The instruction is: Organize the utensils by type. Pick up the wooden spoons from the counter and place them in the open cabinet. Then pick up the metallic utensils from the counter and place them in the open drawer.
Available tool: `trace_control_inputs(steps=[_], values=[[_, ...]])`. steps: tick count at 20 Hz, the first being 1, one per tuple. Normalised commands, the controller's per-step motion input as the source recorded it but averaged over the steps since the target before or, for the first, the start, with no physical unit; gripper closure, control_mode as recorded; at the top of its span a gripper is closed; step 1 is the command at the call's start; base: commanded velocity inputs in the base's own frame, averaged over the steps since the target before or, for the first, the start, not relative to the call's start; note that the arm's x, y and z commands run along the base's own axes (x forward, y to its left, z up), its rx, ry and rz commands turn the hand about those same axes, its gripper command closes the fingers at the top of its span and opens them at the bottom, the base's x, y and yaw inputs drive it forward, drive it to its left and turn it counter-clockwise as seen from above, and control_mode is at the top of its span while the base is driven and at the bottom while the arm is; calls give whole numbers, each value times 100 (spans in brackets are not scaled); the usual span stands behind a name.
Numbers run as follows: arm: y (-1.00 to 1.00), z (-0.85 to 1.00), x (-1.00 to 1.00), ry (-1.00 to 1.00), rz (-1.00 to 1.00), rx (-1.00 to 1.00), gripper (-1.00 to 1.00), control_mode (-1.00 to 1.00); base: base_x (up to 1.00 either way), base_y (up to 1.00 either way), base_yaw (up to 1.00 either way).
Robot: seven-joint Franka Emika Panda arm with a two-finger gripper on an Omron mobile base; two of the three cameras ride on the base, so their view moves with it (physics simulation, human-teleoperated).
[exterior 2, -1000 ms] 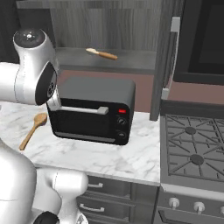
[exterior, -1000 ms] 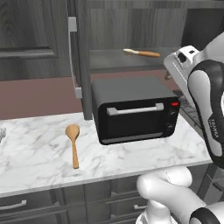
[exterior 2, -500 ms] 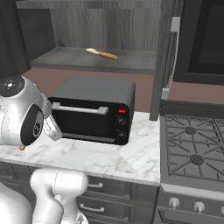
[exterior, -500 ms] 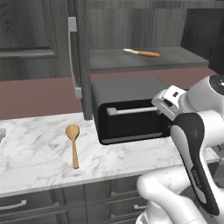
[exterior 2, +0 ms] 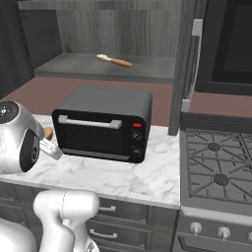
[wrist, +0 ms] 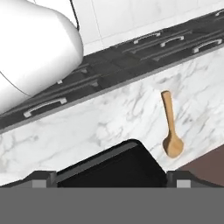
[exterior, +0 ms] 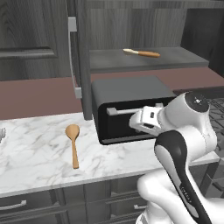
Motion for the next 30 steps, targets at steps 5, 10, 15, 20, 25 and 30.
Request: trace_control_inputs(steps=[5,10,15,20,25,30], values=[[68,-33,0,0,38,-16,-100,-100,0,0,0],[63,-47,0,-4,27,-10,-100,-100,0,0,0],[54,-35,0,-5,16,-4,-100,-100,0,0,0],[40,-26,1,-5,12,-1,-100,-100,0,0,0],[37,-20,11,0,6,-5,-100,-100,0,0,0],[43,-14,21,1,0,-8,-100,-100,0,0,0]])
